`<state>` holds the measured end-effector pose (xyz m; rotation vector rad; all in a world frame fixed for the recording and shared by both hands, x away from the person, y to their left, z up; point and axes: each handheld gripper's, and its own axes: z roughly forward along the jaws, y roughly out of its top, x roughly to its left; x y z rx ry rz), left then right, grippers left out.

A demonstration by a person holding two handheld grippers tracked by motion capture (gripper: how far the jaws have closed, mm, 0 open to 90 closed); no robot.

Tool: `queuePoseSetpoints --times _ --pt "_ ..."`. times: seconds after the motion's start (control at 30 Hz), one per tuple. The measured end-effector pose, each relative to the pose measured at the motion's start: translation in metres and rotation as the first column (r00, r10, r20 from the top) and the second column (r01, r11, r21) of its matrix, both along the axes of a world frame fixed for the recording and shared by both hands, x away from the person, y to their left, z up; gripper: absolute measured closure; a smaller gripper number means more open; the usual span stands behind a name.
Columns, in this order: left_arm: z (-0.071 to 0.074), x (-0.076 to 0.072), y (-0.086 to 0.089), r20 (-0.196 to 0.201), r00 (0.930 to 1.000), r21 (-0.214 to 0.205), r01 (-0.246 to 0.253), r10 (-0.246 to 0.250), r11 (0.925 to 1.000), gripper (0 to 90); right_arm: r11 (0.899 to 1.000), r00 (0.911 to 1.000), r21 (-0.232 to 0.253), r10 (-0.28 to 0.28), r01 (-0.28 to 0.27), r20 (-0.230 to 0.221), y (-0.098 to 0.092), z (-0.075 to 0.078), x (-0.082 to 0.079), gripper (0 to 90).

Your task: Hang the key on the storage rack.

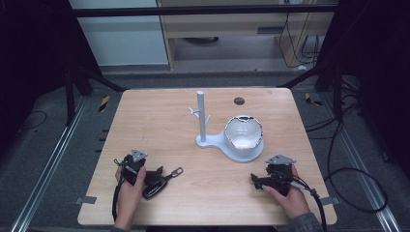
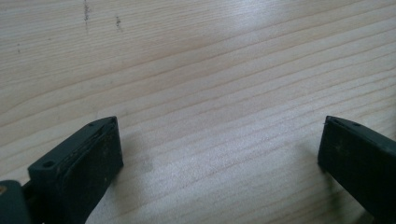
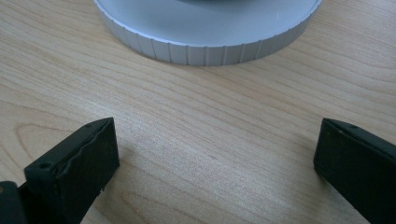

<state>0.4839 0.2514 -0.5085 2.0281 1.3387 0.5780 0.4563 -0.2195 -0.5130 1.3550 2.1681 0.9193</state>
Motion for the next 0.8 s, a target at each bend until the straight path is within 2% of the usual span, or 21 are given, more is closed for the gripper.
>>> queuePoseSetpoints --times 0.37,0.5,0.53,0.67,0.8 --pt "0.0 0.003 0.003 -0.002 0.9997 -0.001 0.026 -0.026 0.9997 0.0 1.0 1.0 0.003 0.004 -0.004 -0.002 0.001 0.0 0.0 0.6" --pt "0.003 0.001 0.006 -0.012 0.9999 -0.003 0.013 -0.013 0.9999 3.5 1.0 1.0 0.002 0.003 -0.003 -0.001 0.001 0.0 -0.001 0.6" --pt "0.005 -0.001 0.008 -0.003 1.0 -0.022 0.002 -0.002 0.9998 3.8 1.0 1.0 0.003 0.004 -0.004 -0.002 0.001 0.0 0.0 0.5" --pt "0.013 -0.009 0.01 0.023 0.9997 -0.047 -0.007 0.008 0.9989 3.8 1.0 1.0 0.003 0.005 -0.005 -0.002 0.001 0.0 0.0 0.4" --pt "0.018 -0.015 0.005 0.034 0.9993 -0.017 0.015 -0.014 0.9997 3.7 1.0 1.0 0.003 0.005 -0.005 -0.002 0.001 0.0 0.0 0.5"
